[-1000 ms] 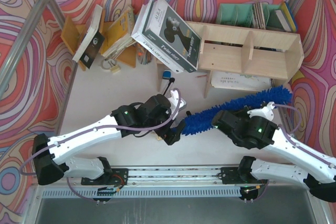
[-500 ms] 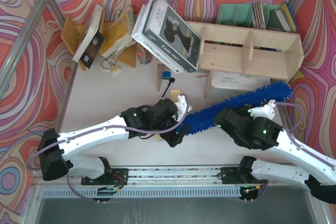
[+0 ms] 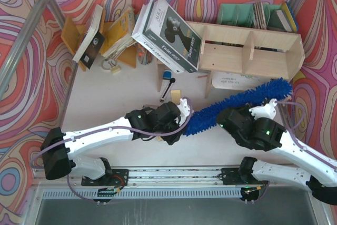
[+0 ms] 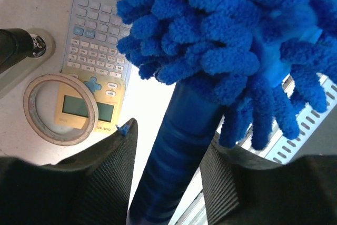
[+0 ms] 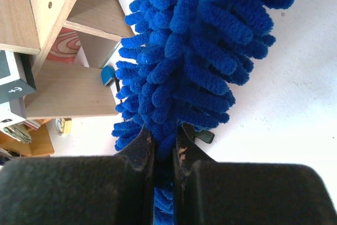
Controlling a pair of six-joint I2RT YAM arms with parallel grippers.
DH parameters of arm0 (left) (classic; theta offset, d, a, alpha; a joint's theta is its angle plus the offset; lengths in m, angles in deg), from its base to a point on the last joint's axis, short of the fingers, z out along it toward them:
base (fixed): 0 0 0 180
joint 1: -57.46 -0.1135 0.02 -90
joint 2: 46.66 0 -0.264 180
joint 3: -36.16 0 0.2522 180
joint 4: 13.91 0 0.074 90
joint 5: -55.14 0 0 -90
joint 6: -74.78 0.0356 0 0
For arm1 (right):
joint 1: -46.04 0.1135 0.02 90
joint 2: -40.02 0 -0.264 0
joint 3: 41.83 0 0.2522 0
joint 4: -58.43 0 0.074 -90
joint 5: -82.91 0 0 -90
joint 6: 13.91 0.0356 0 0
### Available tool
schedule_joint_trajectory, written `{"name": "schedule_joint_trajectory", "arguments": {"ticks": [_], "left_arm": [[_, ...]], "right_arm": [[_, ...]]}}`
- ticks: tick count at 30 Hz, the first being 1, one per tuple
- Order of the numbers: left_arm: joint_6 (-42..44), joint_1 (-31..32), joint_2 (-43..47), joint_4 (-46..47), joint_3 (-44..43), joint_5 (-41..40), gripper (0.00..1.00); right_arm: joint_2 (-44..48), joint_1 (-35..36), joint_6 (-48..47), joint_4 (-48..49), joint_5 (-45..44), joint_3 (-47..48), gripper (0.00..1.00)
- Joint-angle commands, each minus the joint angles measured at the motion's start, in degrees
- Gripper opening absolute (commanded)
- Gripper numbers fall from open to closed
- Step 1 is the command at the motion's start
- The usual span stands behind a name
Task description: Dust the bookshelf with a duster
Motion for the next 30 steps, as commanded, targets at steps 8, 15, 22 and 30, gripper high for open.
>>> {"name": "schedule_joint_trajectory", "arguments": {"ticks": [8, 15, 22, 30], "left_arm": [[0.69, 1.87, -0.16, 1.39, -0.03, -4.19, 0.2], [2.23, 6.36, 0.3, -1.33, -5.13, -8.7, 0.01], [3.58, 10.0, 0.45, -2.49, -9.28, -12.16, 0.0], [2.89, 10.6, 2.84, 0.07, -9.96, -17.65, 0.0]], "right_arm": [[0.55, -0.08, -1.23, 0.53, -4.16, 2.17, 0.0], [2.2, -0.1, -2.52, -1.91, -6.65, 4.44, 0.08], [8.31, -0.01, -19.56, 8.29, -8.2, 5.55, 0.37], [17.06, -0.05, -55.39, 36.53, -3.36, 4.48, 0.7]]}}
